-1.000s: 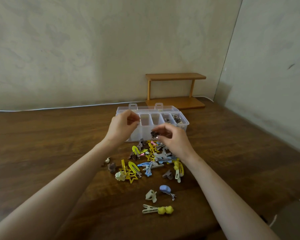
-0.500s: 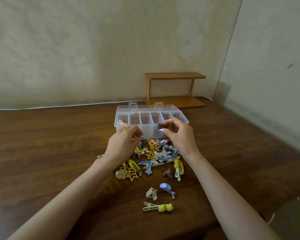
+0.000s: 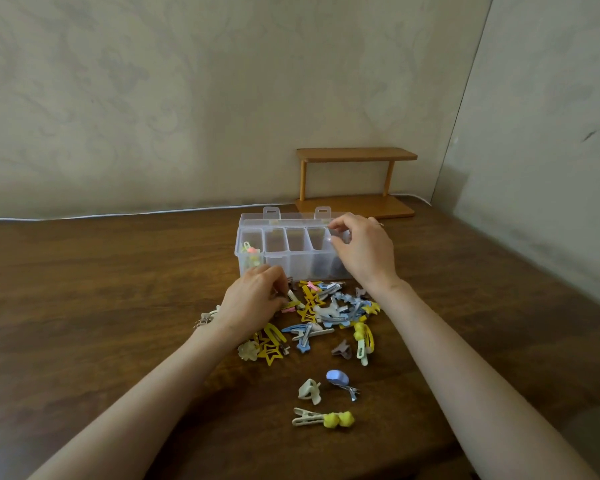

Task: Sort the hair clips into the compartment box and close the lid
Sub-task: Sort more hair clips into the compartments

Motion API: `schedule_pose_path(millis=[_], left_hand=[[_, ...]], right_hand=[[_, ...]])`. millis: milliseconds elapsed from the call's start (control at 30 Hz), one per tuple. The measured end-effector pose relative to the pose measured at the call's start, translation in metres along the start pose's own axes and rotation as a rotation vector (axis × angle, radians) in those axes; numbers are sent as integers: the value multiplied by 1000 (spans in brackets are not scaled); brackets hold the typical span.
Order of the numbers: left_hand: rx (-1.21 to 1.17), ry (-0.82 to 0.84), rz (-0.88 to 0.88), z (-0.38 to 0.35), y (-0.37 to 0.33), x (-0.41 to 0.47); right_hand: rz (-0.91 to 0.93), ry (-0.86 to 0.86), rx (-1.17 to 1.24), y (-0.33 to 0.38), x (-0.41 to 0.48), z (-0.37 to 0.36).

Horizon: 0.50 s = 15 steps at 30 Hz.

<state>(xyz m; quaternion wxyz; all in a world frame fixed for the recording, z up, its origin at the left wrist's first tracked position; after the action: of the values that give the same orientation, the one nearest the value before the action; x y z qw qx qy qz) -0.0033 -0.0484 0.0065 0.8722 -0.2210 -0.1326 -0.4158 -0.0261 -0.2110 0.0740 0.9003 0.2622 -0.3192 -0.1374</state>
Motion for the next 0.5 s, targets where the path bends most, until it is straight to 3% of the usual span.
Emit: schedule_pose_path(millis=[133, 233, 367, 433, 500], left_hand=[[-24, -37, 7, 3, 0, 0], [-238, -135, 68, 12, 1, -2], [-896, -233, 270, 11, 5, -10], [-1075, -213, 334, 5, 3, -14], [-1163, -195, 366, 0, 2, -17]], right_hand=[[62, -20, 170, -3, -14, 11], [106, 35, 268, 1, -27, 8], [63, 445, 457, 14, -46, -20], [40, 630, 486, 19, -57, -34], [34, 680, 462, 20, -61, -41]])
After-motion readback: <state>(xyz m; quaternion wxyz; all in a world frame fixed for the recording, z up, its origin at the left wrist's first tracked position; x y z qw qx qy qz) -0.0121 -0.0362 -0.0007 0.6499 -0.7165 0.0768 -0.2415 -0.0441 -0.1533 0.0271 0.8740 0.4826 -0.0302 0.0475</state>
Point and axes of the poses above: each hand's wrist, its own x-axis towards the middle knuckle, its own z-axis out of the back of the hand, y = z × x, the point moved 10 cm from there along x, towards the middle knuckle, and after that the axes turned 15 degrees about -z, right-handed, at the moved point
